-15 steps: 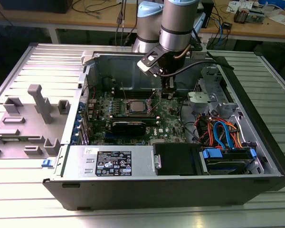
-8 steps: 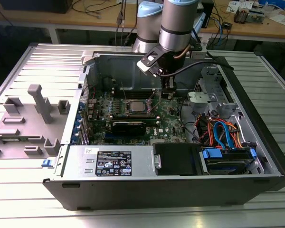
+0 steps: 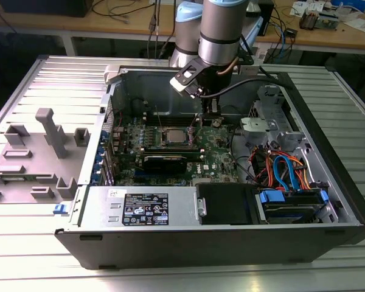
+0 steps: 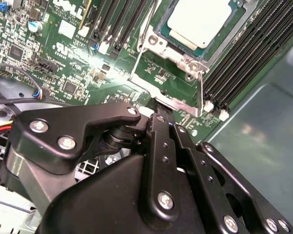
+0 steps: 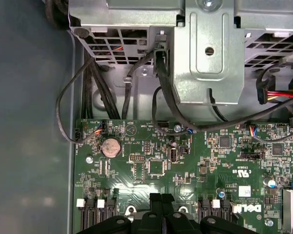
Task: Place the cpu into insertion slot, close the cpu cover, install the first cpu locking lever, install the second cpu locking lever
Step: 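Close the cpu cover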
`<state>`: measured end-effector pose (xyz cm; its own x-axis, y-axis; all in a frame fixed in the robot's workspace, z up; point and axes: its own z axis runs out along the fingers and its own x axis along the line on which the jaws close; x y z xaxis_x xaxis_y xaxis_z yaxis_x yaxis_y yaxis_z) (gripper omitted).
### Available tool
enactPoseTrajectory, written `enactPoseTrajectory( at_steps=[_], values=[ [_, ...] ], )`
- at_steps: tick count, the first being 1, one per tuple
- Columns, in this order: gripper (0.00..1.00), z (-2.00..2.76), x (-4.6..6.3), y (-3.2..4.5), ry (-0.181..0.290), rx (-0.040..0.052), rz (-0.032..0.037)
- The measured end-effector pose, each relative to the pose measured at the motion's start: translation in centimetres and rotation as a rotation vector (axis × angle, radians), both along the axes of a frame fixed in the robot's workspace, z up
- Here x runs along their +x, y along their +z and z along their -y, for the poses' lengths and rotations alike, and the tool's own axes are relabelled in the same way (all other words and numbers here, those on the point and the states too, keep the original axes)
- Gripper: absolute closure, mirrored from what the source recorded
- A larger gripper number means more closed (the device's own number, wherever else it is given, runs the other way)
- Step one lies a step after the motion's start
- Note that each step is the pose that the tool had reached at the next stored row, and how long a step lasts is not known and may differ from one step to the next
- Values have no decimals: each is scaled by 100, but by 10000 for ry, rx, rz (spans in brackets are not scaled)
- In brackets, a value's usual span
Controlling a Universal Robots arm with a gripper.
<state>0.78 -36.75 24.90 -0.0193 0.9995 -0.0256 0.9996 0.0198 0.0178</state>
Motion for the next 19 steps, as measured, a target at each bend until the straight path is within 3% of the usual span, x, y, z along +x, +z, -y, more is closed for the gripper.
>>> enactPoseTrajectory(
  at_steps=[9, 19],
  values=[
    [89, 0, -141, 0, 1, 0, 0],
    [89, 0, -219, -2, 0, 0, 0]
  ],
)
